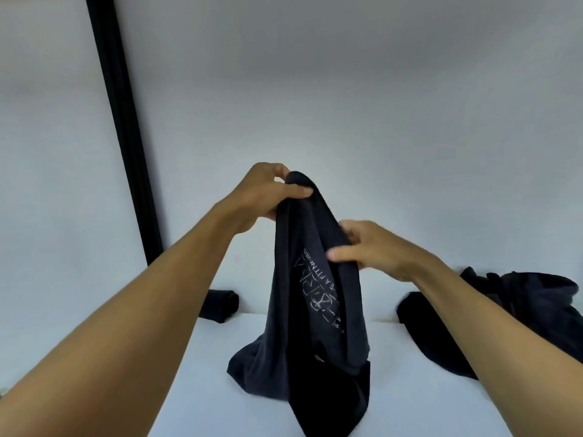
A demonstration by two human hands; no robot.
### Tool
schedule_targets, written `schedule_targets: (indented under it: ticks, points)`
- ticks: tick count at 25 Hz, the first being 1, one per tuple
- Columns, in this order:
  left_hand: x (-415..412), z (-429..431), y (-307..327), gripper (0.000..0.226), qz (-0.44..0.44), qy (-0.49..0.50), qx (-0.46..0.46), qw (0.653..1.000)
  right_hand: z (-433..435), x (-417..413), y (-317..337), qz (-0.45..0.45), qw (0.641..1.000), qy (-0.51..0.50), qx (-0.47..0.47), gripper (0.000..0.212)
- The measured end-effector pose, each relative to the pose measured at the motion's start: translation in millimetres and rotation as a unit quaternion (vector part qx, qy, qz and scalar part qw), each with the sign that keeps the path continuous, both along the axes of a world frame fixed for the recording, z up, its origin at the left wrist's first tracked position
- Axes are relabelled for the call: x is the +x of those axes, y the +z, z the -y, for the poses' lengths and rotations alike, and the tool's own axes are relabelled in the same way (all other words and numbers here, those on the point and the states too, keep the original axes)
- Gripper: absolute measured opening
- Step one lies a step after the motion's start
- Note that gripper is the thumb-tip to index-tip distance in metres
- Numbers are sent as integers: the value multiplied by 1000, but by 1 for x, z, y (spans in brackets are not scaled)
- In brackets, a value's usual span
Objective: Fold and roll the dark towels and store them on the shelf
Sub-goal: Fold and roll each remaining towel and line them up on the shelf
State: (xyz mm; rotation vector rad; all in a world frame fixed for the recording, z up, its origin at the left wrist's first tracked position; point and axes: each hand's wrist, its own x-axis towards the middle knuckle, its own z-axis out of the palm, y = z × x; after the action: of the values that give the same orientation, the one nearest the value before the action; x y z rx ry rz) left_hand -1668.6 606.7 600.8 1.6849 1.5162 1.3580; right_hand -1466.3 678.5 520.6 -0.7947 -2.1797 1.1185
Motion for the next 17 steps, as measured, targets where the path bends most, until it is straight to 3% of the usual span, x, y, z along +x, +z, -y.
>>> schedule_targets:
  ticks: [3, 5, 7, 10, 13, 15, 17]
  points:
    - [-20, 2, 9, 22, 38, 52, 38, 997, -20, 17, -36, 187, 977, -57, 86, 9]
    - [-39, 1, 15, 16, 39, 83, 59, 994, -35, 34, -46, 244, 956, -106, 121, 11]
    - [-58, 2, 18, 13, 10, 86, 59, 994, -49, 50, -37, 272, 941, -136, 148, 28]
    - [-79, -7, 18, 5, -138, 97, 28, 985, -81, 65, -12, 293, 914, -161, 229, 36]
    - [-85, -34, 17, 4, -315, 177, -31, 932, -127, 70, 15, 306, 898, -180, 260, 32]
    - [-87, -53, 23, 1, -279, 229, -10, 933, -151, 65, 40, 297, 881, -227, 289, 26]
    - [-87, -68, 47, 2, -105, 257, 62, 959, -161, 60, 88, 174, 880, -290, 334, 13]
